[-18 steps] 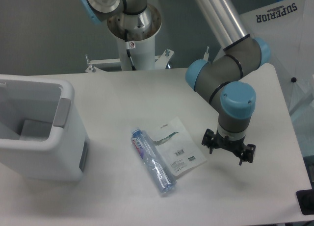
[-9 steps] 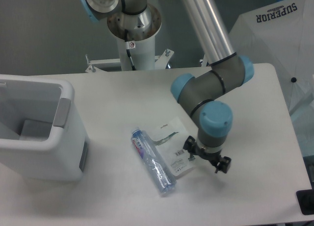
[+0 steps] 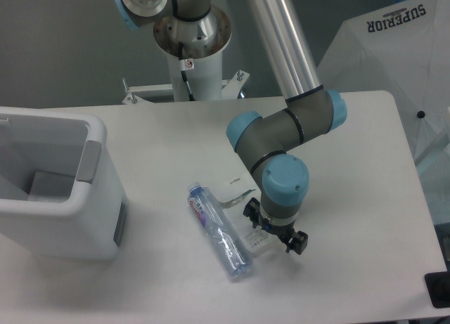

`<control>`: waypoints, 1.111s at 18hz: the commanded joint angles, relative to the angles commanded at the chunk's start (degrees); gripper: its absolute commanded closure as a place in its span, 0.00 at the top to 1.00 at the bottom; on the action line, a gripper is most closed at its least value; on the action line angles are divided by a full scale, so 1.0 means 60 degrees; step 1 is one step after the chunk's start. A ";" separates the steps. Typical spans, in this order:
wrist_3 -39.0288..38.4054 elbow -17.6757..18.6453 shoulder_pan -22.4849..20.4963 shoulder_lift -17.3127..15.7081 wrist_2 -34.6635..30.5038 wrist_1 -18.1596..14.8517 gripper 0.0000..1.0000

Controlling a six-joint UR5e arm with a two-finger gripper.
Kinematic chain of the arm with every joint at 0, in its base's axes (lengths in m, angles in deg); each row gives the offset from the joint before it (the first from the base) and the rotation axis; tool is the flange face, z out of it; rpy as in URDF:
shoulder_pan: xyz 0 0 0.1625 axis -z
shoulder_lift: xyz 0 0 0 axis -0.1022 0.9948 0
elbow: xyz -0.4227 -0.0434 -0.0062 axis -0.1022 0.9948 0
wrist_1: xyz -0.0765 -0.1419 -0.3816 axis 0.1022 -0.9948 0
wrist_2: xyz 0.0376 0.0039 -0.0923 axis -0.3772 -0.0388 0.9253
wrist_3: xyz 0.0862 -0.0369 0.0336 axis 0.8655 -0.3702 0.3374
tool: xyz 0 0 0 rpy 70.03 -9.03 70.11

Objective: Place the trash in the trash can
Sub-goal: 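Lower the gripper onto the white paper packet and close on it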

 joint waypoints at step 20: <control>-0.0394 -0.0278 0.0249 0.0117 0.0059 -0.1100 0.03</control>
